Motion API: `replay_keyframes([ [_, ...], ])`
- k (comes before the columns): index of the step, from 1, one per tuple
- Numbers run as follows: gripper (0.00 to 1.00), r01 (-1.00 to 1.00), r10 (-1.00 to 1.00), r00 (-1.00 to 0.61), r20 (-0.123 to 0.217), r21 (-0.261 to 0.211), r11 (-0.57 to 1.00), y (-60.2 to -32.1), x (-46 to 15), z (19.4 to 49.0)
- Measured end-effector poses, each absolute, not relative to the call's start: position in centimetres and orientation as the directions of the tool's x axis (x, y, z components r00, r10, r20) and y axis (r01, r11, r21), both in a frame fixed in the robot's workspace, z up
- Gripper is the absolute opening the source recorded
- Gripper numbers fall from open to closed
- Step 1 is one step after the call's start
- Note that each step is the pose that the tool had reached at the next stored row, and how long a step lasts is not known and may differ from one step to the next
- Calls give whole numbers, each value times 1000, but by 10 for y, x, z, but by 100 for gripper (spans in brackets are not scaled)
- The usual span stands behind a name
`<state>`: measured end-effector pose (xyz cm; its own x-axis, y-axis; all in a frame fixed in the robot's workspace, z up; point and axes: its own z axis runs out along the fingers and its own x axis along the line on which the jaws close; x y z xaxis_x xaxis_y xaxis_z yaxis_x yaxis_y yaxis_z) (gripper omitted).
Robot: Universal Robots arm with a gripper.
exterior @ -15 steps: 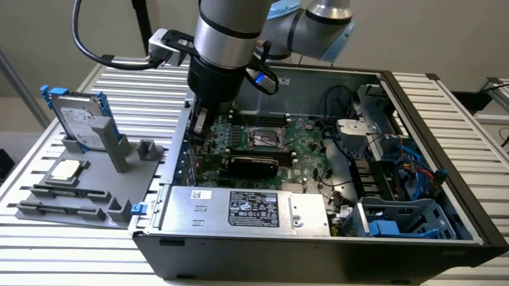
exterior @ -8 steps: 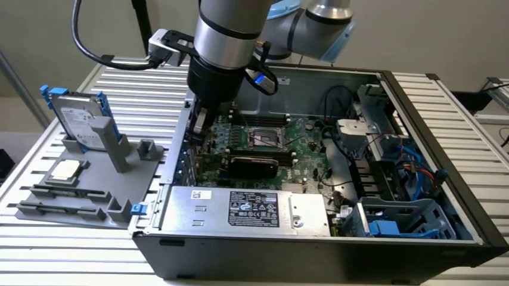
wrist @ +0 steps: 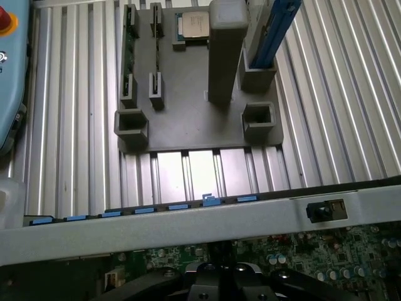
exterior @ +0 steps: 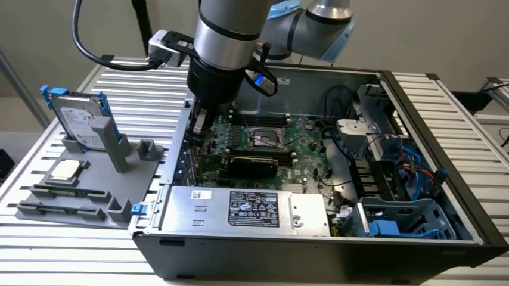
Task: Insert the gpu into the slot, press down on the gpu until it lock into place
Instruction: 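Press down on the gpu until it lock into place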
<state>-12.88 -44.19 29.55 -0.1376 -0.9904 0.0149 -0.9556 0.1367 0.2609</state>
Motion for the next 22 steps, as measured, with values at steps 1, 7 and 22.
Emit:
replay_keyframes([
  [1, 11, -956, -990, -138, 15, 261, 137, -442, -129, 295],
  [7, 11, -956, -990, -138, 14, 261, 137, -442, -129, 296],
  [22, 11, -958, -991, -132, 14, 254, 131, -442, -102, 310],
])
